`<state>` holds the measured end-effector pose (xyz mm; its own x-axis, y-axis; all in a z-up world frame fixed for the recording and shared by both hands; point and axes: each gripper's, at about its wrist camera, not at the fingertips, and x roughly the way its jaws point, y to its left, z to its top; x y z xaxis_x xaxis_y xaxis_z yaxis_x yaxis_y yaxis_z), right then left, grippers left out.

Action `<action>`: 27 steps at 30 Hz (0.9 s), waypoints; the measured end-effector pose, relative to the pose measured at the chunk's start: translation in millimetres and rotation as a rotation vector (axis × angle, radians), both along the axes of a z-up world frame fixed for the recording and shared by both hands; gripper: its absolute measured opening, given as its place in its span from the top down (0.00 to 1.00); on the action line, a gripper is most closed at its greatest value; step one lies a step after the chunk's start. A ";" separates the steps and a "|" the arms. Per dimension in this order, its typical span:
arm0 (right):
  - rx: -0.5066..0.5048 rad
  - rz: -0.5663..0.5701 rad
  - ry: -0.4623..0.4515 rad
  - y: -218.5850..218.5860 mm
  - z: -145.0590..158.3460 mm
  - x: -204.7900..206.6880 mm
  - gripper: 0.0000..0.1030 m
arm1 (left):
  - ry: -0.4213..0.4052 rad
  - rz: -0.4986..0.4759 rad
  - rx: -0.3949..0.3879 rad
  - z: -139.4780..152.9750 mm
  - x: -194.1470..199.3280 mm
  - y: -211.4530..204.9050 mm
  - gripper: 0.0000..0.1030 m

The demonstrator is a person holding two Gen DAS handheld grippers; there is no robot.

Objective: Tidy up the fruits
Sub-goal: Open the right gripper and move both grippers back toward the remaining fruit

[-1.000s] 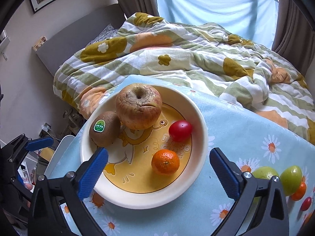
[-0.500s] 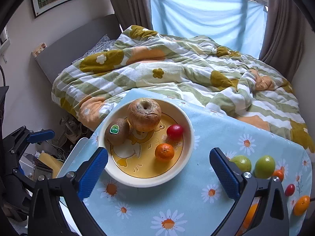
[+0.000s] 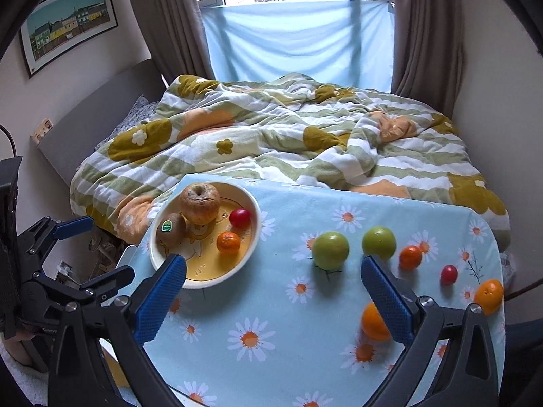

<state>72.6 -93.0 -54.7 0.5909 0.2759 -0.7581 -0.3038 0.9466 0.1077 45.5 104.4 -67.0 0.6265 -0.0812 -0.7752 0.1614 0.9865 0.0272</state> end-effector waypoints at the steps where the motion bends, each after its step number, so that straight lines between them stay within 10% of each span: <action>1: -0.008 -0.009 -0.005 -9.4 1.1 -1.7 0.00 | -0.006 -0.004 -0.004 1.4 1.1 -8.0 0.00; 27: -0.177 0.072 -0.010 -234.8 -57.1 26.8 0.00 | 0.123 -0.017 -0.063 -75.1 46.0 -241.5 0.00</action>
<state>99.4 -327.7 -111.9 0.5820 0.1809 -0.7928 -0.3717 0.9263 -0.0615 91.5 -137.1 -142.1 0.5250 -0.1421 -0.8391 0.1762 0.9828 -0.0562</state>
